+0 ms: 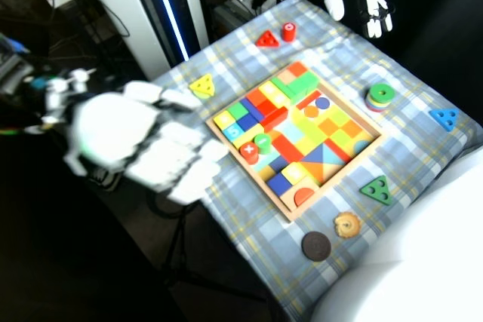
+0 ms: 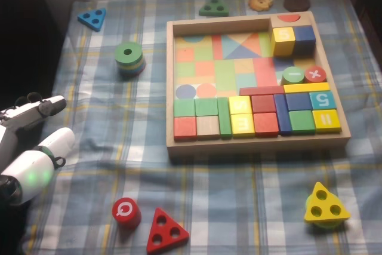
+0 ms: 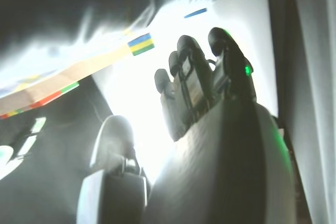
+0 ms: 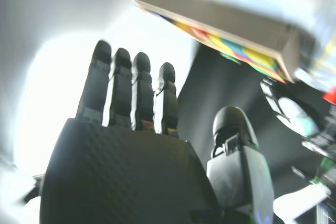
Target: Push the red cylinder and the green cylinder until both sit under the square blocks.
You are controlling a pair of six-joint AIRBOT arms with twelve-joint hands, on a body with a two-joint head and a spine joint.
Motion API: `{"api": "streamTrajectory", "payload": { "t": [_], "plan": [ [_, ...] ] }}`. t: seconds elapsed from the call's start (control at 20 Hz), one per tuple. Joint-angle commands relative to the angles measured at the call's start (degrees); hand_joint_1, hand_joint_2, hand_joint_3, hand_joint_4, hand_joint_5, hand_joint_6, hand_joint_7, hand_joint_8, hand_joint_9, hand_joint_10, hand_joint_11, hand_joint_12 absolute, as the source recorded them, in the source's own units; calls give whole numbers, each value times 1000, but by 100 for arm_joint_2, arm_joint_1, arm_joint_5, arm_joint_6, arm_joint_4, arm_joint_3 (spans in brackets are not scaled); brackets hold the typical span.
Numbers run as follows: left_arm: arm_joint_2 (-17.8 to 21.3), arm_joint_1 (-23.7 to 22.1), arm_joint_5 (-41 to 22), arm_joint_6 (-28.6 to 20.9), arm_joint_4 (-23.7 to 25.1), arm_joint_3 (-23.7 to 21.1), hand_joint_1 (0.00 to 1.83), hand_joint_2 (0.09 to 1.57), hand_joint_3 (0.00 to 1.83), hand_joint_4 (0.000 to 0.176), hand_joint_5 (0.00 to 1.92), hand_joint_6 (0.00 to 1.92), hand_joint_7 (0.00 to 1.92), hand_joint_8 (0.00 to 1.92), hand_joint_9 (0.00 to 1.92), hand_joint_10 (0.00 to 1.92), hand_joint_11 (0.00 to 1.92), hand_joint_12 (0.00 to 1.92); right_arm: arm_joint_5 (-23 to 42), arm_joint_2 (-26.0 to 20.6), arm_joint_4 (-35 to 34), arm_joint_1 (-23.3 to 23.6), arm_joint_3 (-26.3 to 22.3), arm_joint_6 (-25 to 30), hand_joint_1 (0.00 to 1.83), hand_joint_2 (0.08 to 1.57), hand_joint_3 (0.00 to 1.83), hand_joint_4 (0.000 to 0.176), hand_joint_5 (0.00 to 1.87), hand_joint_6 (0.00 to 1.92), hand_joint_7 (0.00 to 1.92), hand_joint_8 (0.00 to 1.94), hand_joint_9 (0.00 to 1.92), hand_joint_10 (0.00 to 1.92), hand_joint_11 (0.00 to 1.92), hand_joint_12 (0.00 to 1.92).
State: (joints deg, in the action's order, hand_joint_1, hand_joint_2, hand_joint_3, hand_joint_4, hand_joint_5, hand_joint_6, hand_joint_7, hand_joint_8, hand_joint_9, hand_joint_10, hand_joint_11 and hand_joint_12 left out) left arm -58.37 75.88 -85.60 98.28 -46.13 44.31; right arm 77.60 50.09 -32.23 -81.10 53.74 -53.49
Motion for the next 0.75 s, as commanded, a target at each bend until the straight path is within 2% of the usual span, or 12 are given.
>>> {"api": "streamTrajectory", "payload": {
  "t": [0.0,0.05,0.1,0.15,0.2,0.25,0.35,0.45,0.55,0.6,0.7],
  "plan": [
    [24,-49,-700,-48,227,-21,409,1358,5,8,546,6,445,2,418,10,0,554,1322,25,90,-9,-54,23,0,1270,7,52,396,14,390,5,335,6,204,92],
    [24,-30,-747,-48,199,-43,461,1349,0,0,575,11,474,6,441,19,0,630,1544,85,-80,-88,-124,22,0,1280,10,58,384,7,384,2,368,18,256,114],
    [23,-17,-779,-48,182,-53,461,1349,0,0,575,11,474,6,441,19,0,630,1686,137,-191,-124,-156,20,0,1280,10,58,384,7,384,2,368,18,256,114],
    [12,-13,-797,-48,158,-58,542,1342,0,0,604,11,505,7,464,28,0,697,1879,215,-358,-181,-192,20,0,1303,17,37,391,8,390,4,366,14,263,116],
    [5,-11,-798,-48,154,-59,514,1332,0,0,611,8,503,3,473,33,0,739,2040,299,-507,-228,-224,20,0,1309,16,28,400,10,392,4,338,3,225,99],
    [4,-11,-798,-48,154,-59,514,1332,0,0,611,8,503,3,473,33,0,739,2167,353,-595,-243,-246,20,0,1309,16,28,400,10,392,4,338,3,225,99],
    [-7,-9,-824,-48,128,-58,482,1332,0,0,591,0,486,0,458,27,0,737,2335,498,-887,-260,-295,20,37,1267,0,0,400,4,383,4,318,13,262,108],
    [-19,26,-886,-48,93,-62,483,1323,0,0,605,7,490,6,465,29,0,715,2335,635,-942,-235,-270,21,45,1279,2,1,403,3,384,2,317,9,269,106],
    [-54,63,-982,-50,42,-60,479,1322,0,0,615,4,487,1,437,16,0,600,2338,769,-945,-198,-236,43,112,1273,0,0,439,3,435,3,392,8,338,97],
    [-69,79,-1007,-64,15,-56,490,1324,0,0,610,1,475,4,418,7,0,499,2338,829,-945,-194,-205,78,89,1278,0,0,429,1,441,0,429,2,395,72],
    [-90,116,-1071,-165,-21,-20,472,1332,2,0,596,1,463,0,398,0,0,351,2341,916,-947,-156,-110,297,201,1290,1,0,450,6,451,2,429,0,407,56]
  ]
}}
